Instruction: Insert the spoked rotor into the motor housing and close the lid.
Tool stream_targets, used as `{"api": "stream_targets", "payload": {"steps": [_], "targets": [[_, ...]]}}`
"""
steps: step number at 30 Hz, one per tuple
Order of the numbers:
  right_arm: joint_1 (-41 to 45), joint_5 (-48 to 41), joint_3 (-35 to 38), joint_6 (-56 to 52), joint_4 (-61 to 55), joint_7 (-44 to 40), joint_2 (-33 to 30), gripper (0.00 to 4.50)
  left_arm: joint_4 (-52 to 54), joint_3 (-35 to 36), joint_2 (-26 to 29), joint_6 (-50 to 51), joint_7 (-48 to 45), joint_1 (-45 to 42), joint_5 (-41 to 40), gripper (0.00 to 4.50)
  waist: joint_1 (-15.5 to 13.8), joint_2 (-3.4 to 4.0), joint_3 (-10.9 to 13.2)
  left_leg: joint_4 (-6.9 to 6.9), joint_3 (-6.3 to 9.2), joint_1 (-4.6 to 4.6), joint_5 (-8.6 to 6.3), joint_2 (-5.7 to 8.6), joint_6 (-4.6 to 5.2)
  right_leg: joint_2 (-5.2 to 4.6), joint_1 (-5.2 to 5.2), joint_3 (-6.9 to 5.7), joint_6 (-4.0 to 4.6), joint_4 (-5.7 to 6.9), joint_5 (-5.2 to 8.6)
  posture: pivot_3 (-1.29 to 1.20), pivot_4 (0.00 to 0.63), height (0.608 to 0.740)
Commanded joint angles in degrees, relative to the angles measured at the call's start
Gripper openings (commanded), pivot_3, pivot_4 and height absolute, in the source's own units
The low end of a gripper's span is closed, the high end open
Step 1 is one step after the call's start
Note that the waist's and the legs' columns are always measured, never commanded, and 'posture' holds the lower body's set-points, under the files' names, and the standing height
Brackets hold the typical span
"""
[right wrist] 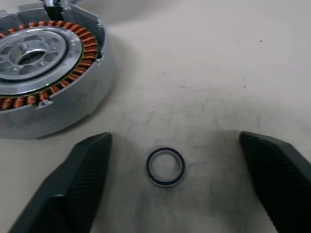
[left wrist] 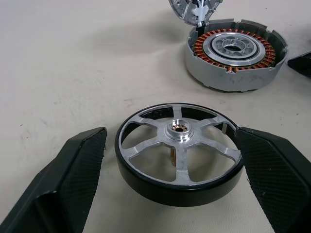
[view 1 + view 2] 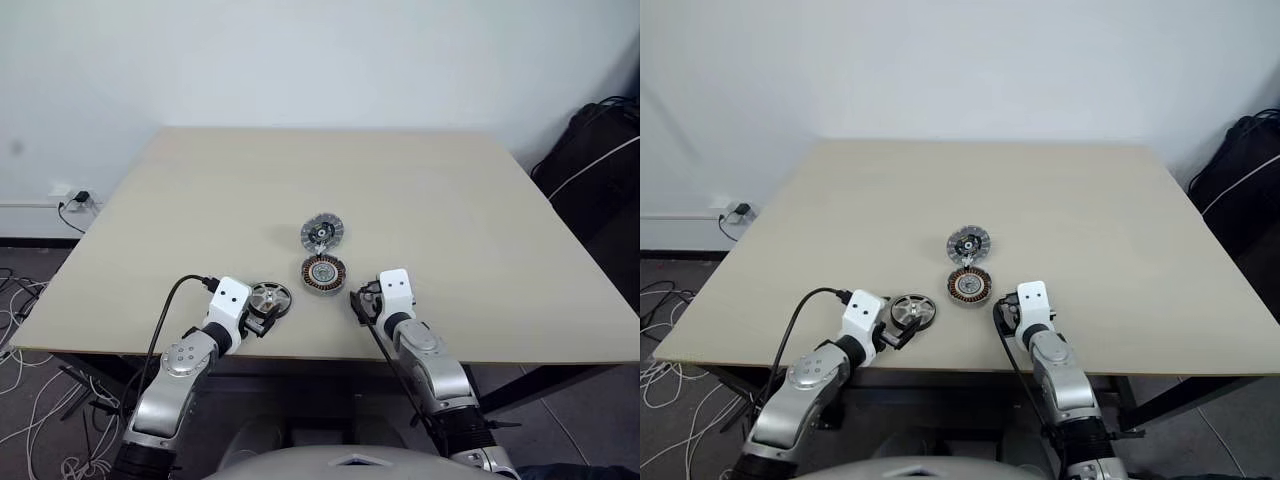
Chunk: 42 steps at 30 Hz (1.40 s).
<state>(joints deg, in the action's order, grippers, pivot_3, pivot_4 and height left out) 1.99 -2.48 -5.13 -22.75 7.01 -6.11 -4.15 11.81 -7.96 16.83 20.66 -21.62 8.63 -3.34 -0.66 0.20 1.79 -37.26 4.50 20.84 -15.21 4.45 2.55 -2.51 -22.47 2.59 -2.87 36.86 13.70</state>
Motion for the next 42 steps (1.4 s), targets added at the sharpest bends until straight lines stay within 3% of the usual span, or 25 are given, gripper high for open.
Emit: {"api": "stream_targets", "payload": {"steps": [1, 9, 17, 23, 32, 42], "targets": [[-0.72, 0.31, -0.07, 0.46, 0.92, -0.37, 0.17, 3.32, 2.02, 0.41, -0.12, -0.65, 0.31, -0.14, -0.03, 4.50, 0.01, 0.00, -0.03, 0.00, 0.00, -0.01, 0.00, 0.00, 0.00, 0.00, 0.00, 0.00, 0.00, 0.00, 0.00, 0.00, 0.000, 0.740], [-3.70, 0.09, 0.06, -0.06, -2.33, -0.31, 0.12, 0.70, 1.67, 0.06, -0.10, -0.72, 0.27, -0.25, 0.00, 4.50, -0.06, 0.01, -0.25, 0.00, 0.00, -0.06, 0.00, 0.00, 0.00, 0.00, 0.06, 0.00, 0.03, 0.01, 0.04, 0.00, 0.000, 0.740], [-7.64, 0.06, -2.47, -3.81, -13.94, -2.65, -1.45, 0.68, 1.57, -0.14, -0.07, -0.69, 0.13, -0.32, 0.05, 4.50, -0.06, 0.08, -0.22, 0.04, 0.01, -0.04, -0.01, 0.00, 0.00, -0.02, 0.03, 0.00, 0.02, 0.00, 0.04, 0.00, 0.000, 0.740], [-2.22, 0.60, -3.70, -6.19, -17.35, -2.25, -0.95, 0.68, 1.24, -0.32, -0.18, -0.73, 0.04, -0.74, 0.01, 4.50, 0.12, 0.10, -0.17, 0.01, 0.00, -0.03, 0.01, 0.00, -0.02, -0.01, 0.02, 0.03, 0.03, 0.01, 0.06, 0.00, 0.000, 0.740], [9.20, 3.53, -7.53, -5.19, -6.20, -1.95, 1.81, 0.68, 1.51, -0.50, -0.49, -0.84, 0.51, -0.57, 0.02, 4.50, 0.36, 0.09, -0.16, 0.06, 0.00, -0.02, 0.01, 0.03, -0.02, 0.04, -0.07, -0.05, 0.13, 0.01, -0.25, 0.00, 0.000, 0.740], [15.94, 4.19, -7.87, -0.47, 6.58, -2.84, 4.75, 0.68, 2.60, 0.23, -0.77, -1.05, 1.36, 0.65, 0.13, 4.50, 1.25, 0.10, -0.16, 0.10, 0.04, -0.04, 0.04, 0.04, -0.06, 0.06, -0.07, -0.09, 0.15, 0.02, -0.28, 0.00, 0.000, 0.740]]}}
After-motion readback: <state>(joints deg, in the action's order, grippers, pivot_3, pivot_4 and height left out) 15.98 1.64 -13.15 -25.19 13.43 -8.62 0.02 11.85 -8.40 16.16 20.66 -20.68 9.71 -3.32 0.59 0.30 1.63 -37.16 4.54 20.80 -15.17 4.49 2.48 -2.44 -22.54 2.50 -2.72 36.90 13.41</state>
